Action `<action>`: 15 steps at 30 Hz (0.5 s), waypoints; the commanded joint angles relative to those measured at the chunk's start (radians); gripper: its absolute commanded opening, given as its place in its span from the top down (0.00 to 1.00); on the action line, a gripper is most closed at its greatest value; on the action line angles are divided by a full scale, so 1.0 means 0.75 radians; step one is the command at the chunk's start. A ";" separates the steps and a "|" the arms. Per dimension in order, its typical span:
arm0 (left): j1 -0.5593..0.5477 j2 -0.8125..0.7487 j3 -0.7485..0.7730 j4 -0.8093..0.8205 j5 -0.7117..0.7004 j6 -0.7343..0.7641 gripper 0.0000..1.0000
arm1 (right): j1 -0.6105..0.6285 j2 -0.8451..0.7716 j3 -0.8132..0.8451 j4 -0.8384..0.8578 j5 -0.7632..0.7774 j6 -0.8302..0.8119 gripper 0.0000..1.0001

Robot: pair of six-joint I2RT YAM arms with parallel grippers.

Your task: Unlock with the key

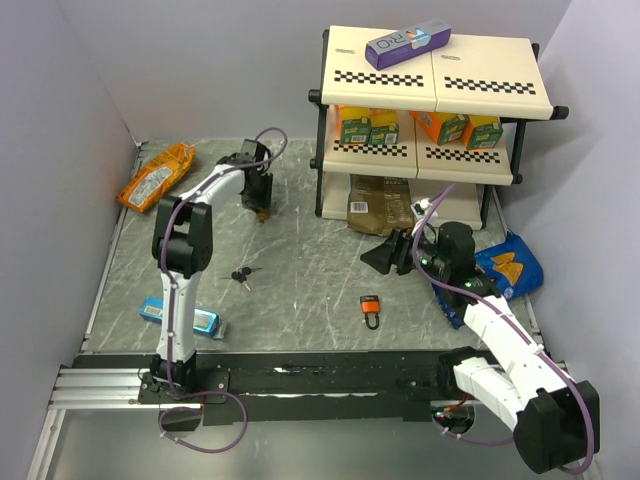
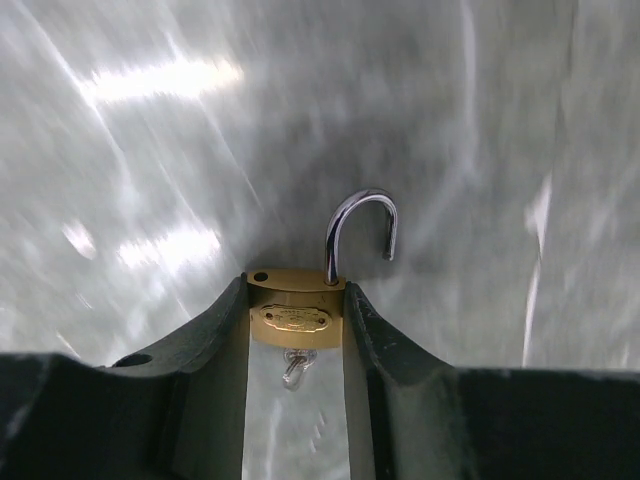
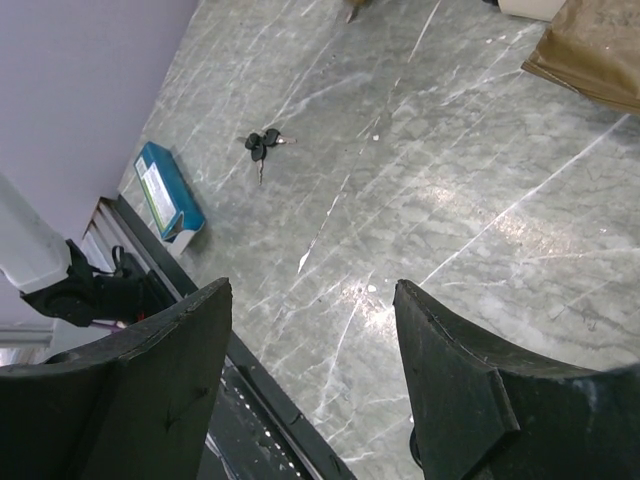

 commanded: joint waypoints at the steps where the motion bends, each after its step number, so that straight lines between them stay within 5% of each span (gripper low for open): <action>1: 0.046 0.128 0.235 -0.122 -0.082 0.008 0.99 | -0.018 -0.029 -0.002 0.062 -0.026 0.014 0.27; 15: 0.083 0.353 0.383 -0.085 -0.219 0.051 0.99 | -0.034 -0.001 0.006 0.046 -0.017 0.002 0.27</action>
